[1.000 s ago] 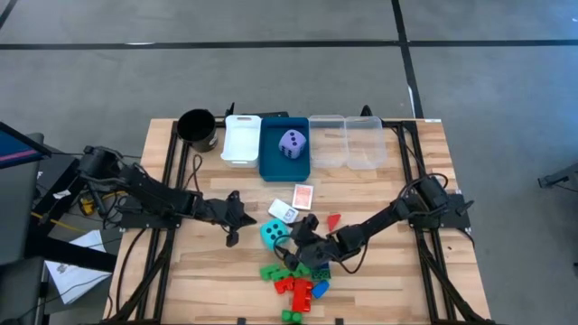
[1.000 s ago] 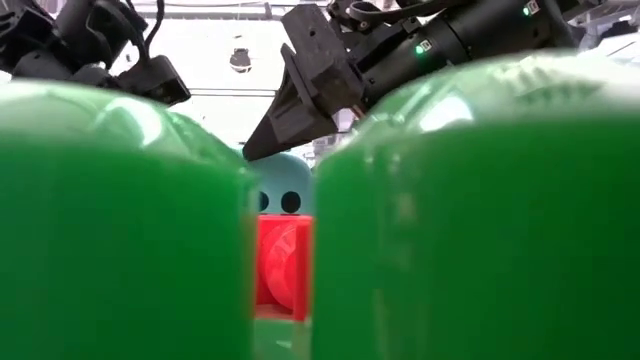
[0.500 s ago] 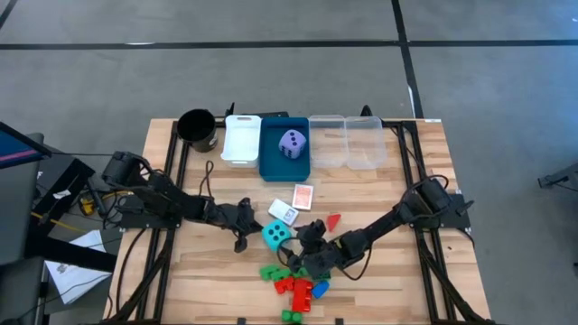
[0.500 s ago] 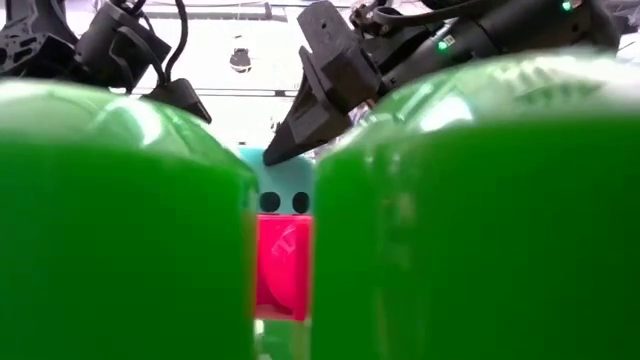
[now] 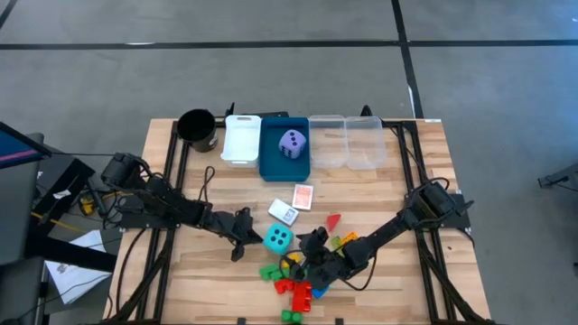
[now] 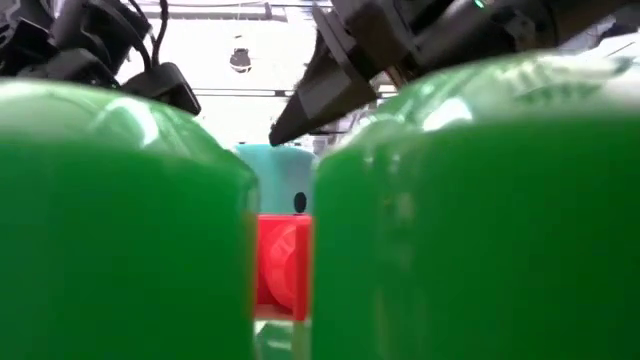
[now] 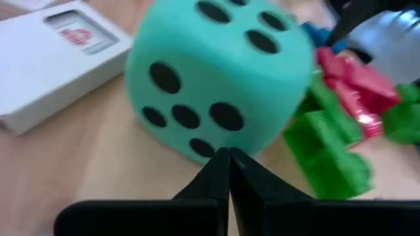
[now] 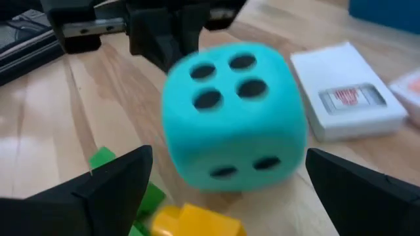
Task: Pick & Place Toys
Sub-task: Put the blue dice into the blue bin
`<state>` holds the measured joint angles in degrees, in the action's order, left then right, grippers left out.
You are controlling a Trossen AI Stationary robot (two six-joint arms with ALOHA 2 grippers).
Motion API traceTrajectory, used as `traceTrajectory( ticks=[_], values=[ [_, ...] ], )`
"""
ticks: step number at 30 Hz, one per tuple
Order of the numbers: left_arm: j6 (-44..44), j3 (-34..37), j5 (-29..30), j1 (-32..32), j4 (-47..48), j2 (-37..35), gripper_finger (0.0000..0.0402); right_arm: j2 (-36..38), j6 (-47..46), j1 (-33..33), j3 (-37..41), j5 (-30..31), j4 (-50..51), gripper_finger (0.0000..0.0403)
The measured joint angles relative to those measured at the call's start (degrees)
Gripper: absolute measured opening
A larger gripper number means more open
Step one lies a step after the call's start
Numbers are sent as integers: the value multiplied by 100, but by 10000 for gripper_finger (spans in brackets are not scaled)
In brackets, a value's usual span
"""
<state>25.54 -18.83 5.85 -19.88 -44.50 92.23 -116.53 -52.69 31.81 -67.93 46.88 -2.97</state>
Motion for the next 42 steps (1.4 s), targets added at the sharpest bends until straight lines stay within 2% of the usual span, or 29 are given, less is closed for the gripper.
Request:
traceTrajectory(
  ticks=[6, 15, 22, 30, 38, 42],
  values=[
    [30, -81, 287, -279, -328, 0, 0, 0, 731, 30, -422, -32, 347, 395],
    [-151, -197, 317, -301, -312, 0, 0, 0, 802, -41, -481, -50, 1309, 395],
    [-164, -197, 314, -301, -288, 0, 0, 0, 1137, -259, -480, -85, 1467, 395],
    [-541, -197, 307, -297, -285, 0, 0, 0, 2021, -525, -479, -756, 1153, 395],
    [-630, -197, -224, -264, -267, -2, 0, 0, 2942, -835, -473, -1712, 494, 395],
    [-630, -197, -356, -257, -140, -9, 0, 0, 3082, -920, -473, -1874, 427, 395]
  ],
)
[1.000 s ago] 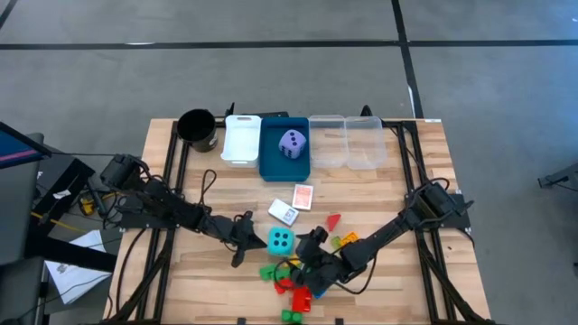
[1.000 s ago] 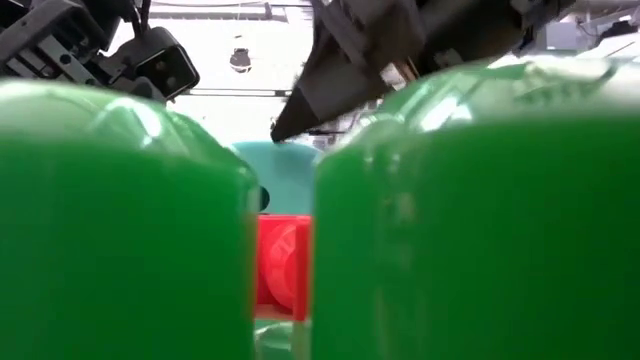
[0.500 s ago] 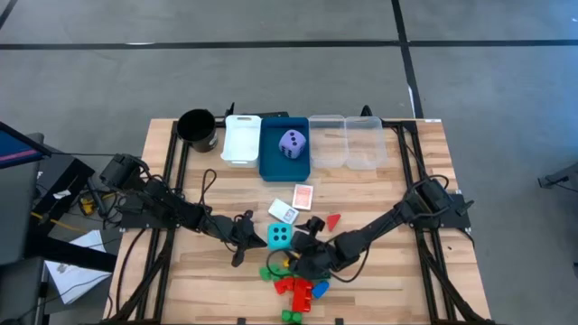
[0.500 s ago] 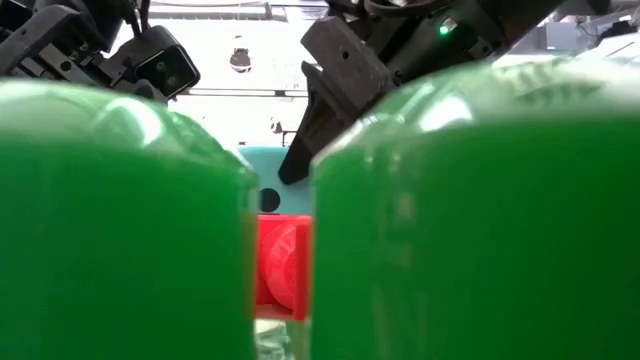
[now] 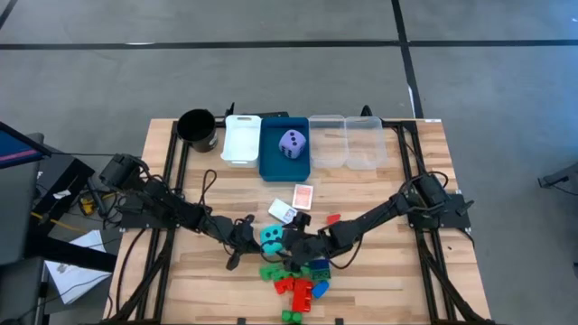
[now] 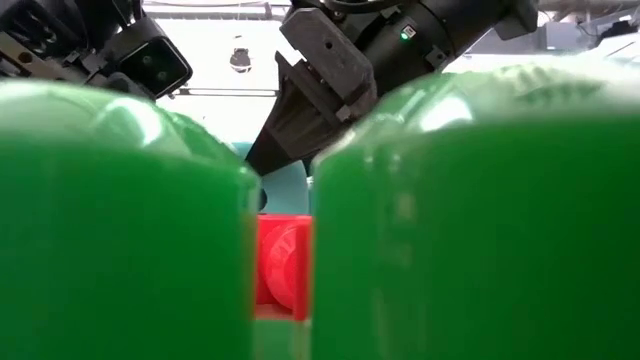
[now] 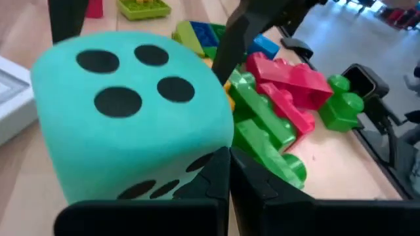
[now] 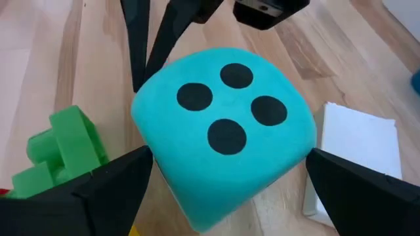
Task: Pick & Place Toys
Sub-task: Put the blue dice into the blue bin
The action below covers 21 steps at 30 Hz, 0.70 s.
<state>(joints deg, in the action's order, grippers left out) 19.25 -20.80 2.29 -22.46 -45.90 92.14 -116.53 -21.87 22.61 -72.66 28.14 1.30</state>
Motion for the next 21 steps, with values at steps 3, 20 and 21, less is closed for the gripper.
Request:
traceTrajectory(
  ticks=[3, 20, 21],
  values=[
    [2, 2, 22, 7, 234, 7, 0, -2, -7, -2, -2, 13, -30, 395],
    [68, 2, 15, 492, 901, 7, 0, -4, -516, 407, -2, 772, -9, 395],
    [68, 2, 13, 528, 902, 7, 0, -4, -518, 407, -2, 768, -11, 395]
  ],
)
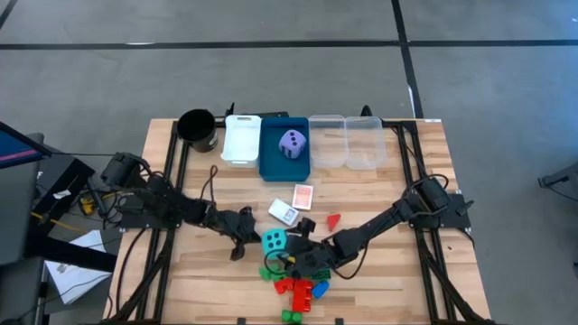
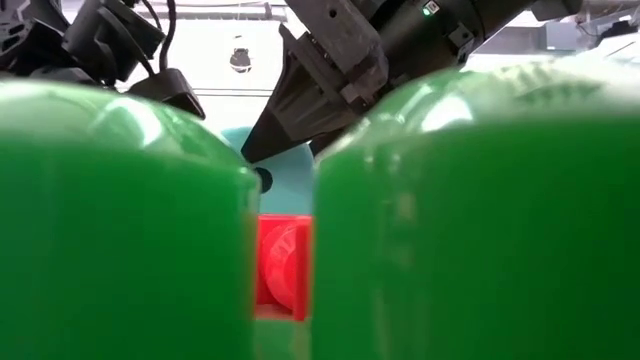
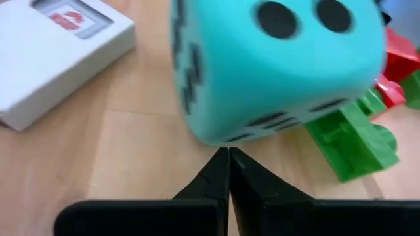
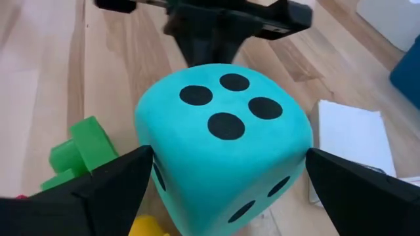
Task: Pick & Place Toys
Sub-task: Put the blue dice into the blue bin
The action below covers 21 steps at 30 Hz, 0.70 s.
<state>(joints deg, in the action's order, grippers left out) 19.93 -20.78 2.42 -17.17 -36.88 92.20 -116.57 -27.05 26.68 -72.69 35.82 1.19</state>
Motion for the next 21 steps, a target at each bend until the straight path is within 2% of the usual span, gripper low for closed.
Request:
traceTrajectory(
  ticks=[8, 17, 21],
  values=[
    [-1, 9, -39, 181, 51, 0, 0, 17, -31, -99, -7, -598, -51, 395],
    [-195, 9, -46, 182, 45, 0, 0, 17, -132, -176, -7, -712, -37, 386],
    [-309, 11, -46, 178, 54, 0, 0, 24, -146, -229, -7, -945, -78, 385]
  ],
)
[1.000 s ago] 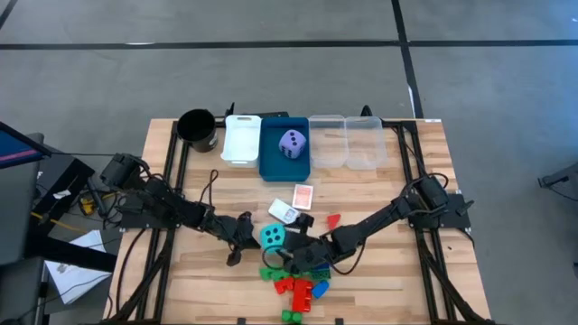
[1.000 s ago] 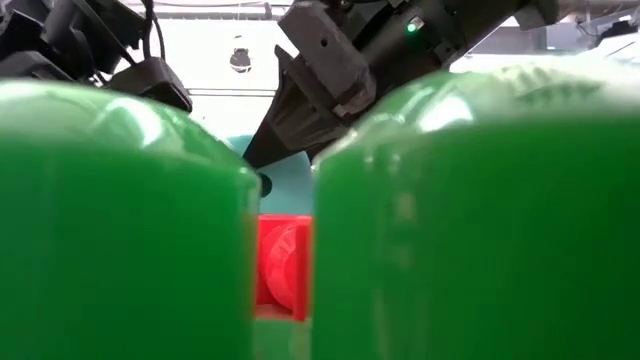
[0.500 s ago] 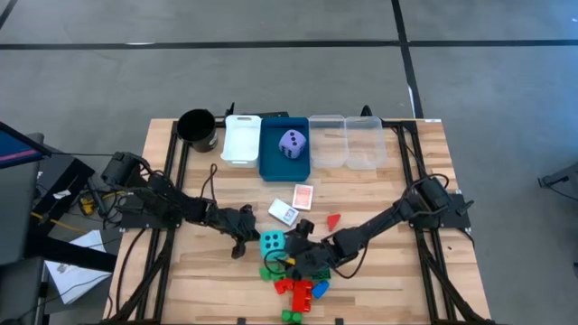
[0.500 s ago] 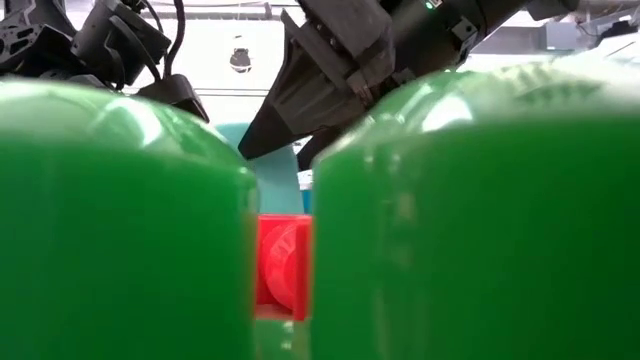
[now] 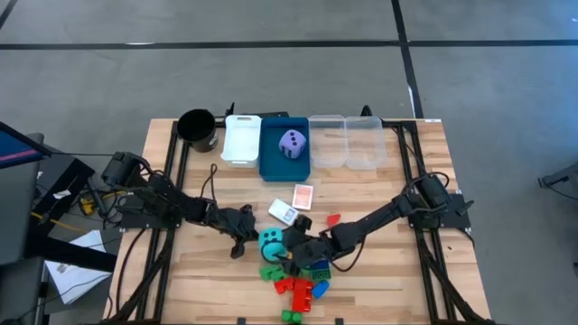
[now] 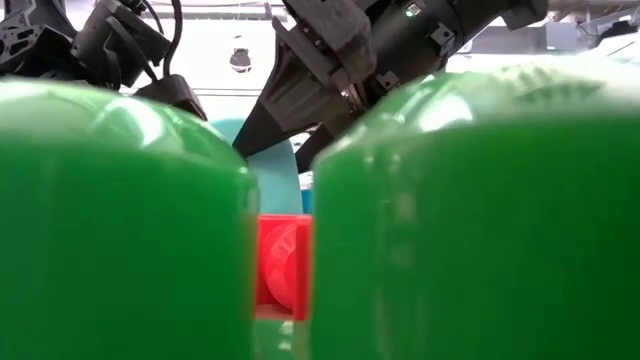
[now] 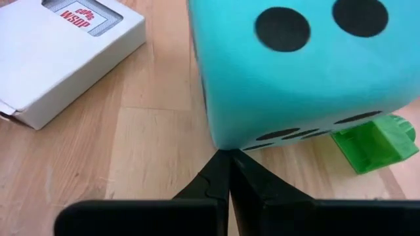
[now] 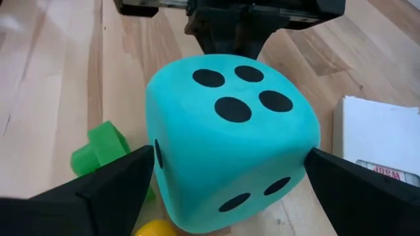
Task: Pick & Place Toys
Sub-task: Put the blue dice into the blue bin
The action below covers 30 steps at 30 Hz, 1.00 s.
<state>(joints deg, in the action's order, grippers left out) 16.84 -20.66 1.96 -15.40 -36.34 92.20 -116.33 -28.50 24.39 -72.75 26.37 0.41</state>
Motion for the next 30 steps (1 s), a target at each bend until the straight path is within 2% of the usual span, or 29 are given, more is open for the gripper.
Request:
traceTrajectory(
  ticks=[5, 13, 20, 24, 30],
  values=[
    [-33, 2, -1, 0, 0, 0, 0, -2, -135, -52, 0, -38, -28, 359],
    [-33, -3, 4, 0, 96, 0, 0, -10, -160, -52, 0, 113, -102, 251],
    [-31, -5, 14, 1, 180, -55, 0, -24, -174, 30, 2, 581, -148, 188],
    [-134, -5, 125, 33, 791, -644, 0, 57, -167, 34, 17, 905, -70, 165],
    [-393, -33, 754, 235, 2557, -2491, 0, 434, 57, -2, 11, 1822, -28, 146]
  ],
)
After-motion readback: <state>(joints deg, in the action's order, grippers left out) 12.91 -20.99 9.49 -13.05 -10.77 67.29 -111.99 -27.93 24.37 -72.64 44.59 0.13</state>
